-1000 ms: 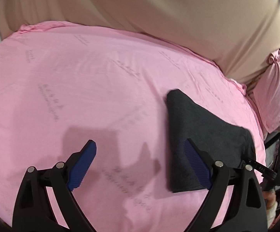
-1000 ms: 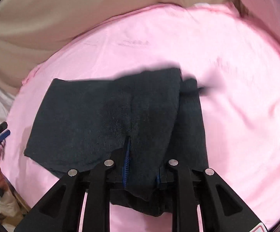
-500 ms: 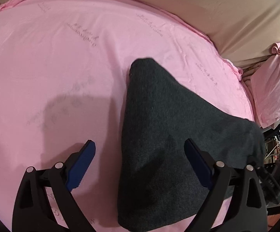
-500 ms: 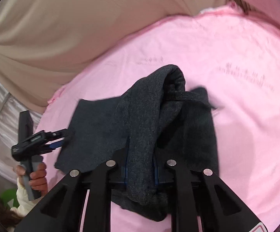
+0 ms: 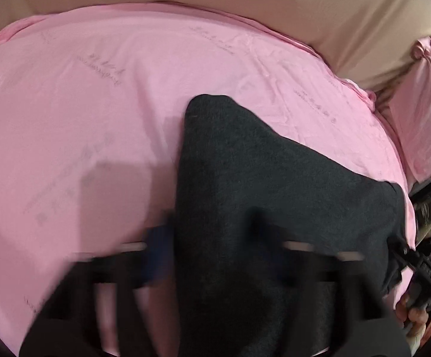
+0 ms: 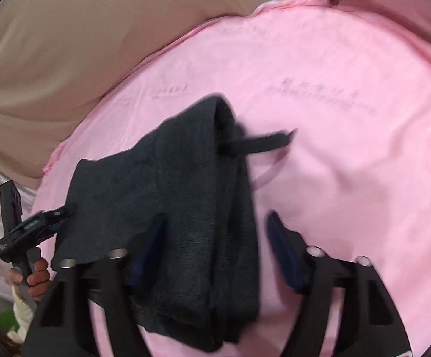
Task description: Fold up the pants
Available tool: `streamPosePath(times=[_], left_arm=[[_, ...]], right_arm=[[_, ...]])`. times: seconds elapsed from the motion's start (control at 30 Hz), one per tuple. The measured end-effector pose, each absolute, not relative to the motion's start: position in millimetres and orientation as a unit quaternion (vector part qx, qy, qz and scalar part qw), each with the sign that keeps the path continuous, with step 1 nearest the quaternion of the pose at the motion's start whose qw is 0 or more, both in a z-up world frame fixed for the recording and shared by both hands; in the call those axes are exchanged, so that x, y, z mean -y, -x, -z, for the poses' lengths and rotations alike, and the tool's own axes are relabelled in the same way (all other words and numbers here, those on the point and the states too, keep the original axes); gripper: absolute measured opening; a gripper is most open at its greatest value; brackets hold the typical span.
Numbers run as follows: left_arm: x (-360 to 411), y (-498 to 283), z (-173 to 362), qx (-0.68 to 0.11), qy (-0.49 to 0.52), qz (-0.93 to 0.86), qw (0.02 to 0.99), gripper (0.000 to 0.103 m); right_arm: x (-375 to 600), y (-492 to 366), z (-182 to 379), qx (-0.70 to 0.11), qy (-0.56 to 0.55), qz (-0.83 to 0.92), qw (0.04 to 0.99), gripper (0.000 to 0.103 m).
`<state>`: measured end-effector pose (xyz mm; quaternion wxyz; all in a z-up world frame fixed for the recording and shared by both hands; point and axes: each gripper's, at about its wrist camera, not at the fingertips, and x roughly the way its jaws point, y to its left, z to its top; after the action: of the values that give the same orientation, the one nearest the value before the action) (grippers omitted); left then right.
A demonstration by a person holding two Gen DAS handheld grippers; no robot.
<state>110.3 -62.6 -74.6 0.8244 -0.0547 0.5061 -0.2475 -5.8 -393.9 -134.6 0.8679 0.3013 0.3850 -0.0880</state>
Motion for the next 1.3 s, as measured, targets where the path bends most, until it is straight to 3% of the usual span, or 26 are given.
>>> streamPosePath(times=[0.03, 0.1, 0.27, 0.37, 0.47, 0.57, 0.67, 0.77, 0.8, 0.9, 1.0, 1.03, 1.13, 1.23, 1.3], left_arm=[[60, -112, 73, -0.509, 0.066, 0.247, 0.822, 0.014], [53, -114, 59, -0.501, 0.072, 0.257, 0.823, 0.011], [4, -94, -11, -0.451, 0.071, 0.271, 0.847, 0.009], [-47, -78, -35, -0.427, 0.048, 0.228, 0.873, 0.010], [-81, -74, -11, -0.451, 0.011, 0.179, 0.874, 0.019], [-94, -79, 49, -0.498, -0.038, 0.108, 0.859, 0.020], [-112, -74, 49, -0.501, 0.002, 0.112, 0.858, 0.020], [-113, -71, 8, -0.448, 0.030, 0.136, 0.883, 0.020], [-106, -74, -4, -0.431, 0.029, 0.146, 0.890, 0.024], [-83, -102, -6, -0.432, 0.035, 0.151, 0.888, 0.054], [-65, -137, 32, -0.481, 0.019, 0.127, 0.867, 0.054], [-65, -146, 46, -0.489, 0.010, 0.113, 0.865, 0.054], [-67, -164, 68, -0.489, -0.014, 0.077, 0.869, 0.057], [-70, -158, 59, -0.483, -0.016, 0.077, 0.872, 0.055], [-77, -138, 38, -0.467, 0.006, 0.103, 0.878, 0.056]], right_arm=[[392, 6, 130, -0.381, -0.305, 0.090, 0.868, 0.034], [378, 2, 107, -0.369, -0.286, 0.087, 0.880, 0.025], [333, -1, 51, -0.322, -0.263, 0.016, 0.909, 0.023], [301, -8, 51, -0.329, -0.253, -0.006, 0.910, 0.023], [275, -25, 102, -0.377, -0.258, -0.006, 0.889, 0.030], [277, -21, 138, -0.405, -0.256, 0.057, 0.876, 0.038], [277, -3, 110, -0.370, -0.259, 0.069, 0.889, 0.038], [257, -12, 72, -0.351, -0.198, 0.064, 0.913, 0.036], [250, -23, 64, -0.345, -0.190, 0.046, 0.918, 0.035], [218, -58, 60, -0.350, -0.165, 0.008, 0.922, 0.033], [216, -109, 93, -0.404, -0.134, 0.010, 0.905, 0.030], [226, -122, 116, -0.435, -0.123, 0.039, 0.891, 0.024], [250, -112, 122, -0.418, -0.199, 0.025, 0.886, 0.019], [237, -81, 95, -0.391, -0.176, 0.029, 0.903, 0.030], [231, -52, 85, -0.384, -0.163, 0.010, 0.909, 0.045]])
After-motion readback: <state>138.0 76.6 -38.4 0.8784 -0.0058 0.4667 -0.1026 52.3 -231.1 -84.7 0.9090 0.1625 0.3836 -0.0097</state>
